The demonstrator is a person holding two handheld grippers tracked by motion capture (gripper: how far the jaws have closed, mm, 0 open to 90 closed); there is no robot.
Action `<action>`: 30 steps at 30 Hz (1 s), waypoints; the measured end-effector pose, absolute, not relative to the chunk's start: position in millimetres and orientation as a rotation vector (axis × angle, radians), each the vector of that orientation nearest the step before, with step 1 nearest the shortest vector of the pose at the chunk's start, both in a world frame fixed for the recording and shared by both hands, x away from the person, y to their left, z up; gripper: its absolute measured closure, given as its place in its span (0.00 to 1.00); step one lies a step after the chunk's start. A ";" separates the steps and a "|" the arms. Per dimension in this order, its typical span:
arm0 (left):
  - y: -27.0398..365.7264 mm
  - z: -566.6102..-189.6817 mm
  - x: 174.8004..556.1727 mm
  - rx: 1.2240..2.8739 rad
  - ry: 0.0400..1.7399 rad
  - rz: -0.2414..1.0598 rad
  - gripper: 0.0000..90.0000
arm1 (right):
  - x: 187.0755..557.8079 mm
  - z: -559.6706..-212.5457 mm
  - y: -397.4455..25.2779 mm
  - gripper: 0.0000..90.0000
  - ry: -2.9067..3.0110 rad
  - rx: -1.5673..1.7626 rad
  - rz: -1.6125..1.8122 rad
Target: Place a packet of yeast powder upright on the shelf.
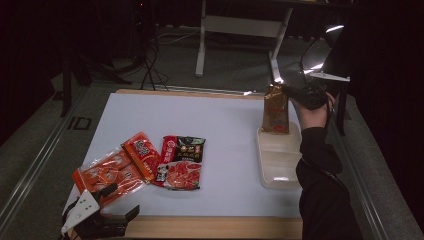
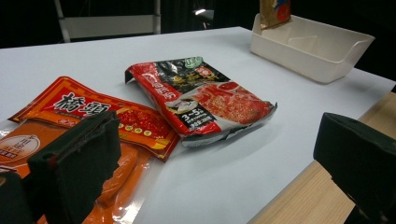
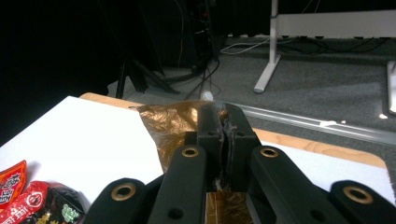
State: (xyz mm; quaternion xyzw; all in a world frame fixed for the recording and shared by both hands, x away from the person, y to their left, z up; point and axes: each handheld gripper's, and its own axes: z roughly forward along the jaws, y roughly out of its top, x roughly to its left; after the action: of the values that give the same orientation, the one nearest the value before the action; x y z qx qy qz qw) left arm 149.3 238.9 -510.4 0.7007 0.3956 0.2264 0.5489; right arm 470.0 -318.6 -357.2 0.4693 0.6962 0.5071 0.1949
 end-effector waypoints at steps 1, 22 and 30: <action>238.9 -510.4 149.3 1.660 0.936 0.537 0.01 | 470.3 -358.6 -318.8 0.97 1.955 1.322 1.426; 237.4 -510.5 149.8 1.669 0.932 0.534 0.01 | 471.9 -402.2 -330.6 0.95 2.021 1.536 1.355; 236.3 -510.3 150.8 1.674 0.926 0.530 0.01 | 462.8 -399.7 -341.1 0.91 1.985 1.554 1.255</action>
State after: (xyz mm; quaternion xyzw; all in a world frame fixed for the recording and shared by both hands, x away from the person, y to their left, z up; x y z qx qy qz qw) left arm 150.8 236.3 -510.3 0.7060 0.3909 0.2236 0.5466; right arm 462.8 -341.1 -399.7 0.5445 0.6956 0.4398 0.1620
